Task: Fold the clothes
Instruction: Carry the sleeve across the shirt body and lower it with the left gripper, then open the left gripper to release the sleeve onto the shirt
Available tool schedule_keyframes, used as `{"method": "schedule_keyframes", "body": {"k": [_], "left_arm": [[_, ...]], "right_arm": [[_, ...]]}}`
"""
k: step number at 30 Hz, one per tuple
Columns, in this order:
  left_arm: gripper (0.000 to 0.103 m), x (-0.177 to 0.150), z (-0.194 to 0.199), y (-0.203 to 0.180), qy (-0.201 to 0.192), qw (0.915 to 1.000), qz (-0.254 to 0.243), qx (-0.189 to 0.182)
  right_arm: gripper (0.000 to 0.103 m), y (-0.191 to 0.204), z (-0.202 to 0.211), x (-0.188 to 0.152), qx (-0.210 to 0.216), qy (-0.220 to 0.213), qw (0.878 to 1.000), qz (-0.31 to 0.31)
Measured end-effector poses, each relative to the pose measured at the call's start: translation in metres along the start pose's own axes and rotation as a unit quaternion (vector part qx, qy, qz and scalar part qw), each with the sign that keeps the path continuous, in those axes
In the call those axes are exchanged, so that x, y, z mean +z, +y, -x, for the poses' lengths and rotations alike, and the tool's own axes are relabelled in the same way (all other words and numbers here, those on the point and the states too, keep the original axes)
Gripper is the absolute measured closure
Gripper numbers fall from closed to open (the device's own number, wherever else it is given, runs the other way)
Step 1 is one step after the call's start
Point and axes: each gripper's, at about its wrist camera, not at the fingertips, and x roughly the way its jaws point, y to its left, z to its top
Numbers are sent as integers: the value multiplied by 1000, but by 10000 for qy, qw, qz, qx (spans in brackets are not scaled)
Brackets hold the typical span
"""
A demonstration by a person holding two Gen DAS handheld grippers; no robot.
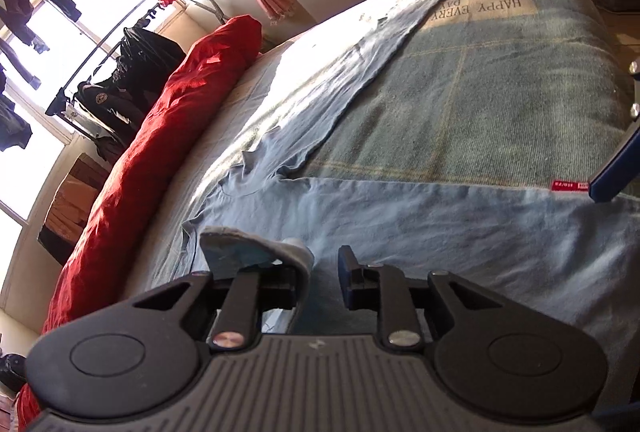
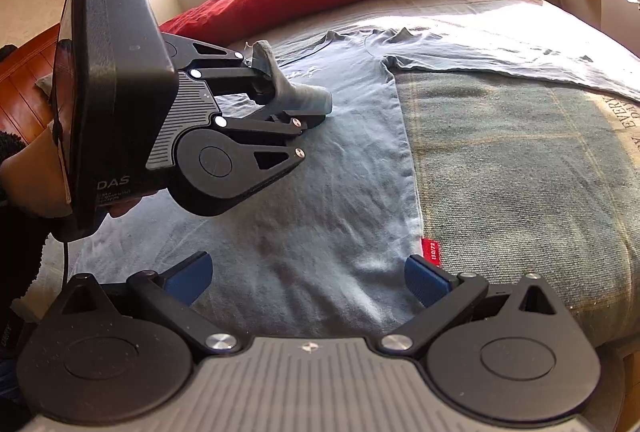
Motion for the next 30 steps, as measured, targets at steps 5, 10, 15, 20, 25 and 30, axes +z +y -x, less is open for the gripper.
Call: {"method": "schedule_keyframes", "body": {"k": [5, 10, 15, 20, 25, 30], "left_arm": [[72, -1, 3, -15, -87, 9982, -588, -5], [69, 0, 4, -7, -60, 9994, -249, -238], [64, -2, 13, 11, -53, 9973, 382, -630], [61, -10, 26, 35, -37, 9851, 1303, -1118], [55, -29, 30, 60, 172, 9537, 2518, -1638], [40, -50, 32, 78, 339, 9244, 3383, -1730]], "right_arm": [[0, -2, 0, 0, -13, 2, 10000, -21], [0, -3, 0, -1, -28, 10, 10000, -34], [0, -3, -1, -1, -31, 20, 10000, -25], [0, -3, -1, 0, -50, 38, 10000, -17], [0, -2, -2, 1, -59, 48, 10000, -10], [0, 0, 0, 3, -50, 62, 10000, -20]]}}
